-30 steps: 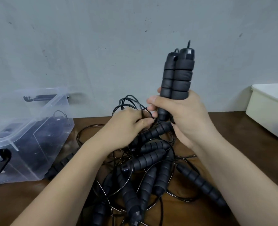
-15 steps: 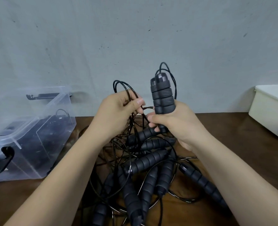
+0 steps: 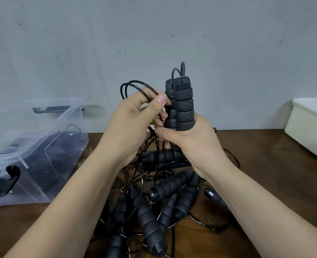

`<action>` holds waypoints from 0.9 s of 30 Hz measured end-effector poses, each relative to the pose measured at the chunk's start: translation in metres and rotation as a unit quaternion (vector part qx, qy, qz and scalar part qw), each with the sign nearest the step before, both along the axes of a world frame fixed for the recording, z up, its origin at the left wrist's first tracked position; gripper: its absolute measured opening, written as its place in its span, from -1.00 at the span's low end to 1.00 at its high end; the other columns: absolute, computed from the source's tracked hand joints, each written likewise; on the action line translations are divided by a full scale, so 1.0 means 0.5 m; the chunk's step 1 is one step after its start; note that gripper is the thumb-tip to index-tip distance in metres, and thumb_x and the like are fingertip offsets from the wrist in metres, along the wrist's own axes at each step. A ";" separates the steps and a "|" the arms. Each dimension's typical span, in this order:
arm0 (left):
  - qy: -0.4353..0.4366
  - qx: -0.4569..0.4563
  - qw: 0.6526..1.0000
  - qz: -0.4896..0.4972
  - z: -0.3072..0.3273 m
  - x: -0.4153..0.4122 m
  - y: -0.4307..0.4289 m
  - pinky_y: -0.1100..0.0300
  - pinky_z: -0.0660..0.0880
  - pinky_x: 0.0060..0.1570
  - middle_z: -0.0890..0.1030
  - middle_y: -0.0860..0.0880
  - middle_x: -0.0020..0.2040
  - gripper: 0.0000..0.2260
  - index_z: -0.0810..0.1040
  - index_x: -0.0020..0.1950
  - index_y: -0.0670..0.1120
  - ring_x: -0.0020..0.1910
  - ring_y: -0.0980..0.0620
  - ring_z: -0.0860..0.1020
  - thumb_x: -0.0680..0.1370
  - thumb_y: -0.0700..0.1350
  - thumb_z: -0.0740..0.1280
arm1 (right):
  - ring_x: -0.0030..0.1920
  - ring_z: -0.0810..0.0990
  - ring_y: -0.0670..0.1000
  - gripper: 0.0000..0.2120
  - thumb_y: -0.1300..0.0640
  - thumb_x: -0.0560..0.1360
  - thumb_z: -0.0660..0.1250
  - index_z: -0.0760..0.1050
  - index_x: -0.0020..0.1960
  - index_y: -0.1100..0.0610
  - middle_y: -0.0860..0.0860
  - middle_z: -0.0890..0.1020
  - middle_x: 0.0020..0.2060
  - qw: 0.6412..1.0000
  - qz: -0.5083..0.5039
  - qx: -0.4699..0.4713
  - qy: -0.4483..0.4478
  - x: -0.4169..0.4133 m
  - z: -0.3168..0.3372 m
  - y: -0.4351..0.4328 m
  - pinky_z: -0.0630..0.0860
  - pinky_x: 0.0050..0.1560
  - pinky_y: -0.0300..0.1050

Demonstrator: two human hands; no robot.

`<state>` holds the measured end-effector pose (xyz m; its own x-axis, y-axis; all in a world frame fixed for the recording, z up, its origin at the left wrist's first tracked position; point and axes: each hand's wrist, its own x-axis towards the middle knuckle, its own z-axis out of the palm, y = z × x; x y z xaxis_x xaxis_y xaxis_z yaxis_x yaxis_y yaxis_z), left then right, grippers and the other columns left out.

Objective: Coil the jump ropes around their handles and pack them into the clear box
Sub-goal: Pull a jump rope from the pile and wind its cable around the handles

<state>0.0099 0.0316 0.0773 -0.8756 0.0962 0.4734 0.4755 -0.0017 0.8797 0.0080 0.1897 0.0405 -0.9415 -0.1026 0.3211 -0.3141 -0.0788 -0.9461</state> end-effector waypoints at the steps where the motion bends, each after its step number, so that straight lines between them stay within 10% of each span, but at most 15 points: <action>1: -0.012 0.018 1.000 -0.012 0.000 0.003 0.004 0.04 0.57 -0.24 0.60 -0.14 -0.07 -0.87 0.64 0.05 -0.10 -0.20 -0.04 0.53 0.71 -0.09 0.34 | -0.25 0.68 0.02 -0.82 0.31 0.52 0.56 0.61 0.06 0.26 0.17 0.74 -0.16 1.000 -0.014 -0.006 0.004 0.000 0.000 -0.002 0.63 -0.20 -0.02; 11: -0.021 -0.173 0.984 0.045 -0.017 -0.001 0.008 0.02 0.61 0.14 0.66 0.08 0.07 -0.59 0.41 0.21 0.07 0.05 0.09 0.69 0.40 0.05 0.42 | -0.29 0.64 0.10 -0.90 0.38 0.50 0.52 0.61 -0.04 0.34 0.16 0.66 -0.32 0.995 -0.066 -0.072 -0.038 -0.016 0.028 0.028 0.60 -0.24 -0.01; 17: 0.004 -0.477 0.875 0.084 -0.037 -0.009 -0.002 0.16 0.43 -0.16 0.63 0.18 -0.16 -0.78 0.51 0.01 0.17 -0.19 0.24 0.55 0.52 0.18 0.49 | -0.31 0.65 0.05 -0.87 0.37 0.53 0.50 0.61 0.01 0.43 0.21 0.72 -0.23 0.994 -0.065 -0.079 -0.025 -0.014 0.045 0.045 0.60 -0.25 -0.09; 27: 0.054 -0.439 0.896 0.028 -0.065 -0.030 0.006 -0.17 0.40 0.34 0.59 0.27 -0.06 -0.71 0.69 -0.01 0.28 0.19 0.08 0.46 0.56 0.37 0.25 | -0.22 0.65 0.07 -0.89 0.36 0.54 0.49 0.59 0.02 0.28 0.32 0.71 -0.09 0.990 -0.025 -0.140 0.012 0.013 0.096 0.076 0.60 -0.21 -0.09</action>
<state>-0.0049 0.0347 0.0450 -0.8448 0.4300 0.3185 0.5349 0.6959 0.4792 0.0147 0.2279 0.0882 -0.9350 0.0406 0.3524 -0.3463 -0.3197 -0.8820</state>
